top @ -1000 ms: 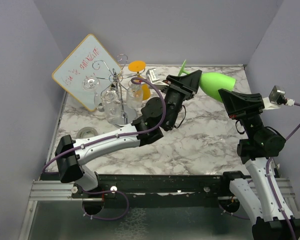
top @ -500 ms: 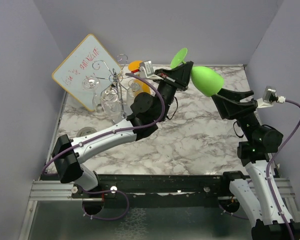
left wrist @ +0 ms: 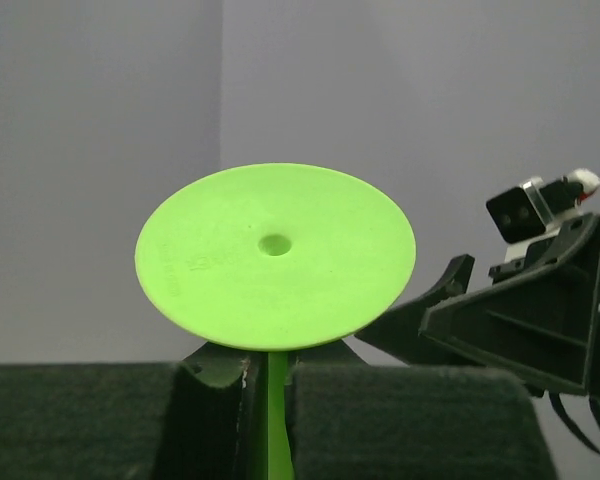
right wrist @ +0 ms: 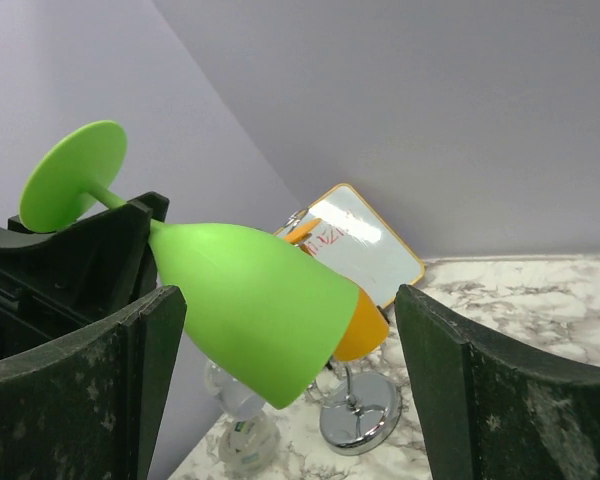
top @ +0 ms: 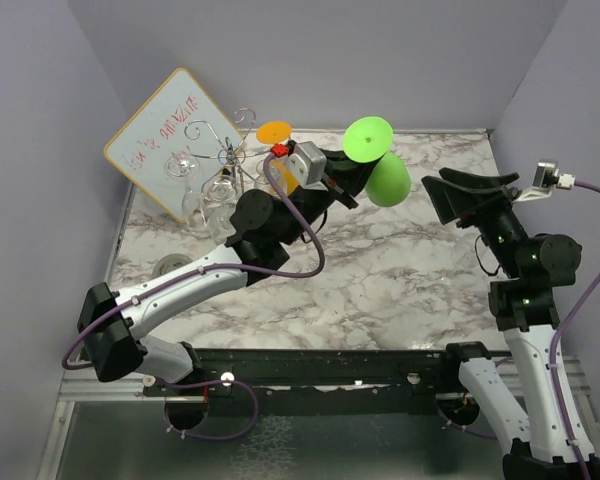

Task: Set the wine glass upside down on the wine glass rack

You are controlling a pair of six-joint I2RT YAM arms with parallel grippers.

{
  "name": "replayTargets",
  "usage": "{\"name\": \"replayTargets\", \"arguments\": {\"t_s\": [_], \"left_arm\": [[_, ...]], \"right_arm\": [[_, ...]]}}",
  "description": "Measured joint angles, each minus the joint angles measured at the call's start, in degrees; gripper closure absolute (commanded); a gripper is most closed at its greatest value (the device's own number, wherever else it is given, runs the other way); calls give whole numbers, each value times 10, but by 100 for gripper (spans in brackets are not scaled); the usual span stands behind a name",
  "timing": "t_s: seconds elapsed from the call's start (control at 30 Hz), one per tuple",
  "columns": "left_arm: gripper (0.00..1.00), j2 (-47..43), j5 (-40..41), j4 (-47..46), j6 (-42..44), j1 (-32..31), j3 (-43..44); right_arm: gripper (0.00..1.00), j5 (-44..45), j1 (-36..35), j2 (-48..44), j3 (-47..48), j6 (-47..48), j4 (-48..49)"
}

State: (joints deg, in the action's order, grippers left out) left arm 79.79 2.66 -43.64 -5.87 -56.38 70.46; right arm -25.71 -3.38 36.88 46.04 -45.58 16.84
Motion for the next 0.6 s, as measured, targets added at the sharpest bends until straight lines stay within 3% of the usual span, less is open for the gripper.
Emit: {"name": "replayTargets", "arguments": {"t_s": [0.37,0.6], "left_arm": [[100,-27,-146,-2,144,0,-51],[100,-31,-179,5,213,-2,-70]], "right_arm": [[18,-116,0,3,87,-30,10],[27,-171,0,44,146,-51,-24]]}}
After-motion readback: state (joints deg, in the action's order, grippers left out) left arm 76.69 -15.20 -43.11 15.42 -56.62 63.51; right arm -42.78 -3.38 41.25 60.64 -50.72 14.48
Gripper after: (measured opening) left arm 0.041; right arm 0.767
